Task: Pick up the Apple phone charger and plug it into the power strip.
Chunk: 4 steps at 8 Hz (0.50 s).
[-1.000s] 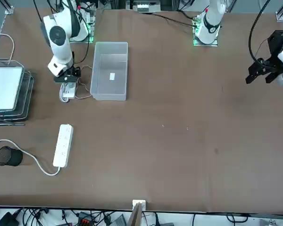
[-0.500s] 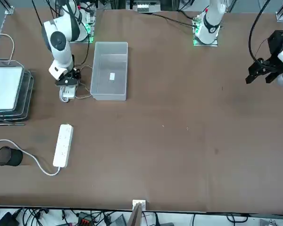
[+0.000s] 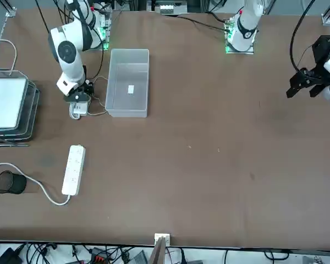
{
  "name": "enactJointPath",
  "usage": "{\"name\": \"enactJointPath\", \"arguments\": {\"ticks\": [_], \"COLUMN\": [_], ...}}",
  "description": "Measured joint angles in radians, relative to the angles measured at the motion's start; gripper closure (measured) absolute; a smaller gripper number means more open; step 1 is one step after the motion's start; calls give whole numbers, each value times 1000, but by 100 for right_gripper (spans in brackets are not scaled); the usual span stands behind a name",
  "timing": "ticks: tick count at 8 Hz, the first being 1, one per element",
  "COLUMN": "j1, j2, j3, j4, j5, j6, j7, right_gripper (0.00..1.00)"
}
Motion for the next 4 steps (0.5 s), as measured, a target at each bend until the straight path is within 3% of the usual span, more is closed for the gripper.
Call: {"name": "enactJointPath", "arguments": {"ticks": [4], "j1": [-3], "j2": [21], "j3": [0], "j4": [0], "j5": [0], "j6": [3], "j7": [10], "right_gripper": [22]}}
